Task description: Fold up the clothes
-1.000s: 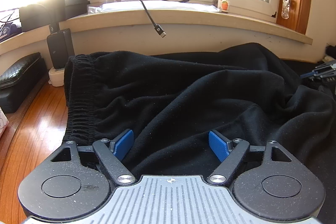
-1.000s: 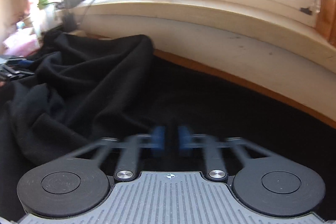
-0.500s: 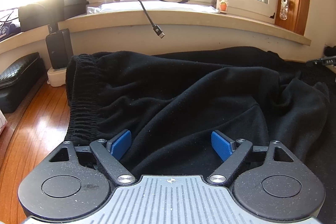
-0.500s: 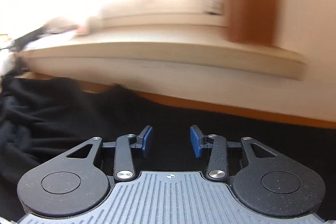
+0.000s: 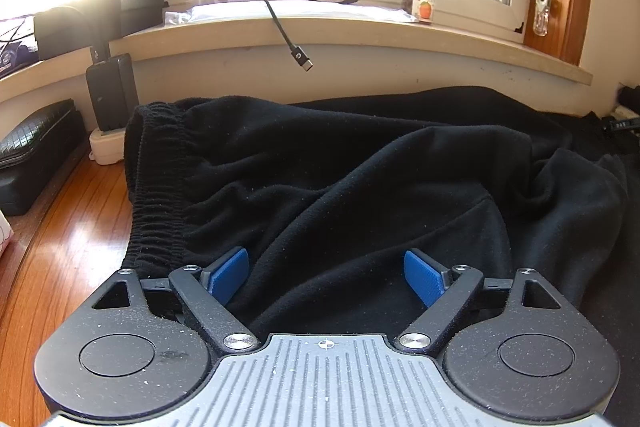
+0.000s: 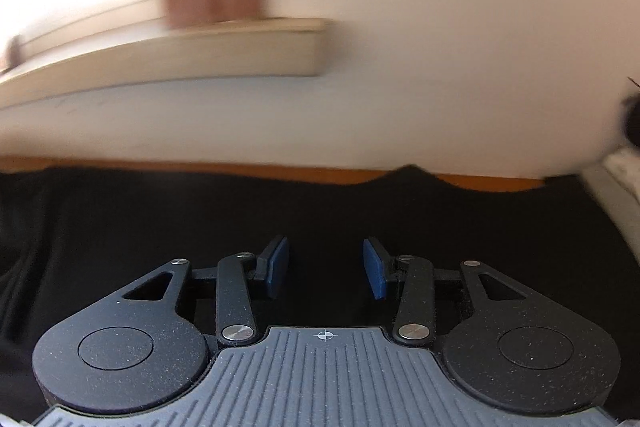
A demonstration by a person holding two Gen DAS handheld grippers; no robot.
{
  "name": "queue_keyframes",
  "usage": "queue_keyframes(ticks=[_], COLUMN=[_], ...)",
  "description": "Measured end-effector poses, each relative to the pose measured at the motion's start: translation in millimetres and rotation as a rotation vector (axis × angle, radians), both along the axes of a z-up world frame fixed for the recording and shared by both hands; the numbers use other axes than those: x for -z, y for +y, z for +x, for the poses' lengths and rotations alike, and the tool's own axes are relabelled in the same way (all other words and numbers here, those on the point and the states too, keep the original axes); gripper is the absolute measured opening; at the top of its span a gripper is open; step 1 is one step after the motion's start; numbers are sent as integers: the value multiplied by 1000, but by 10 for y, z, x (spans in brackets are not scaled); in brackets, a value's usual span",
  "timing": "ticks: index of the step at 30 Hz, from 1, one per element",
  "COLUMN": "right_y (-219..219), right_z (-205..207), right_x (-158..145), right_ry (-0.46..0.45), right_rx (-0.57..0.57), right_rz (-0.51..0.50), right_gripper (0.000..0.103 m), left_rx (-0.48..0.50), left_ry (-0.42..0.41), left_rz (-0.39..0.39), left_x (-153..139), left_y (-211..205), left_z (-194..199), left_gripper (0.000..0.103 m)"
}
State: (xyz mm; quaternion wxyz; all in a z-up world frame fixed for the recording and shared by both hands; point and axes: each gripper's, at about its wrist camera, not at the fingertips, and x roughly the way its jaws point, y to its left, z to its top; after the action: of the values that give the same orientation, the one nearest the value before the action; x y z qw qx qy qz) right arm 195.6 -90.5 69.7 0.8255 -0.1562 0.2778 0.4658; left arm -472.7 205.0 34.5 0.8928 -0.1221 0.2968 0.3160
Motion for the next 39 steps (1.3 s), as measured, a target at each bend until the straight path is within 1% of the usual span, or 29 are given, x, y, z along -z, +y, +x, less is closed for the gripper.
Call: queue_keyframes(ticks=[3,6,9,12,14,18,21,22,25,27,29,31,32,34,35,36,37,39], right_y=[46,-30,-48,-32,36,277,419,432,431,365,195,56,25,-11,-43,-86,-102,-174], right_z=[-102,-350,-704,-1086,-1399,-1972,-2334,-2401,-2545,-2595,-2581,-2574,-2600,-2647,-2629,-2589,-2570,-2539], right_x=[-35,-89,-135,-175,-190,-223,-270,-273,-268,-269,-304,-323,-318,-316,-315,-329,-348,-450], right_ry=[-33,-50,10,77,128,197,232,235,233,223,220,210,202,188,185,175,163,88], right_rx=[6,-77,-212,-361,-480,-661,-776,-803,-870,-882,-883,-874,-867,-851,-843,-831,-814,-736], right_rz=[-39,-11,36,77,93,100,90,73,7,-24,-28,-24,-22,-11,-1,23,55,152], right_gripper=[42,44,49,57,57,58,58,58,58,57,55,44,41,20,15,10,8,4], left_rx=[-2,-3,4,5,5,1,0,0,-4,-6,-5,-5,-5,-4,-5,-5,-5,-7], left_ry=[0,1,21,26,15,2,-1,-3,-9,-10,-9,-8,-7,-7,-7,-6,-6,-5], left_rz=[2,-3,-5,-1,-8,-10,-6,-6,-4,-1,-1,-1,-1,0,0,1,1,2], left_x=[2,1,2,10,12,6,4,2,-4,-6,-7,-7,-6,-6,-5,-4,-2,-1], left_y=[-10,-7,-3,-11,-3,-6,-10,-10,-14,-12,-13,-12,-9,-4,-3,-1,-2,-8], left_z=[1,3,37,45,28,10,5,2,-8,-10,-6,-3,-2,-4,-4,-4,-3,-3], left_gripper=[88,90,93,93,93,93,93,93,93,93,93,93,93,93,93,93,93,93])
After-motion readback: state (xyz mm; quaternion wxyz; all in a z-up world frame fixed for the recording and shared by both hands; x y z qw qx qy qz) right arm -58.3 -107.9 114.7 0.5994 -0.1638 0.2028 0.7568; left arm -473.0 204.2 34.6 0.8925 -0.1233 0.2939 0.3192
